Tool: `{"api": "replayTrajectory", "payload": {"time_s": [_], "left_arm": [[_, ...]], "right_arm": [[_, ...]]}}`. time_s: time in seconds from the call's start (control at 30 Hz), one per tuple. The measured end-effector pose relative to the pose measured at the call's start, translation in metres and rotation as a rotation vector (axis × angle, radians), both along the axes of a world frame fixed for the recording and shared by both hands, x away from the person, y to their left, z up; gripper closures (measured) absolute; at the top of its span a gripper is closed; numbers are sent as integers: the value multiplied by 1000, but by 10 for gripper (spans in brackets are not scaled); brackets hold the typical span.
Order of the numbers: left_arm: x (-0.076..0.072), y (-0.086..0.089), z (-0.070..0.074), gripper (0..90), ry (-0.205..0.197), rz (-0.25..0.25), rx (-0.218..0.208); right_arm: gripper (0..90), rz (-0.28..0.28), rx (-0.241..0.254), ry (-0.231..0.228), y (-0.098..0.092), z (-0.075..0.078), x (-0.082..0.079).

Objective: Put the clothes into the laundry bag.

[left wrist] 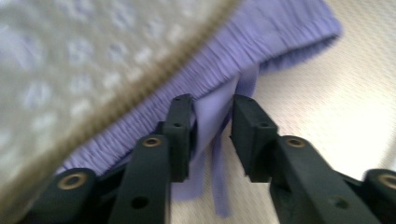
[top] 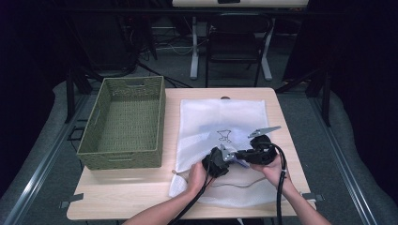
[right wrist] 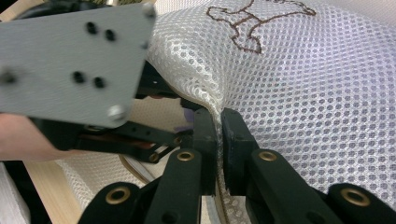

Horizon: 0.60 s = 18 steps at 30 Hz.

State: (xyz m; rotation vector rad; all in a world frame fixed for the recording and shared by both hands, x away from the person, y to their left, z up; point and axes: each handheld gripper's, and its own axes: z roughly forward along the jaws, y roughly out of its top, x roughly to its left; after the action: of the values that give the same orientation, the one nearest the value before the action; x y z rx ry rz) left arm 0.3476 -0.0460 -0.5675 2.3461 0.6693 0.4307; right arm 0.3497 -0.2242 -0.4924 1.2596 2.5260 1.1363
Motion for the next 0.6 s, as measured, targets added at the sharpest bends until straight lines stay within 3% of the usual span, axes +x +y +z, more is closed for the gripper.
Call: {"api": "replayTrajectory", "payload": {"time_s": [0.13, 0.33, 0.53, 0.6], "left_arm": [[-7, 6, 2, 550, 33, -57, -7], [-19, 15, 7, 413, 58, -98, -24], [-37, 25, 22, 358, 24, -135, -32], [-40, 31, 30, 349, 35, -144, -56]], "right_arm": [[862, -2, 1, 5, -1, 0, 0], [862, 3, -5, -1, 1, 0, 0], [861, 2, -7, -3, 0, 0, -1], [861, 2, -5, -6, -1, 1, -1]]}}
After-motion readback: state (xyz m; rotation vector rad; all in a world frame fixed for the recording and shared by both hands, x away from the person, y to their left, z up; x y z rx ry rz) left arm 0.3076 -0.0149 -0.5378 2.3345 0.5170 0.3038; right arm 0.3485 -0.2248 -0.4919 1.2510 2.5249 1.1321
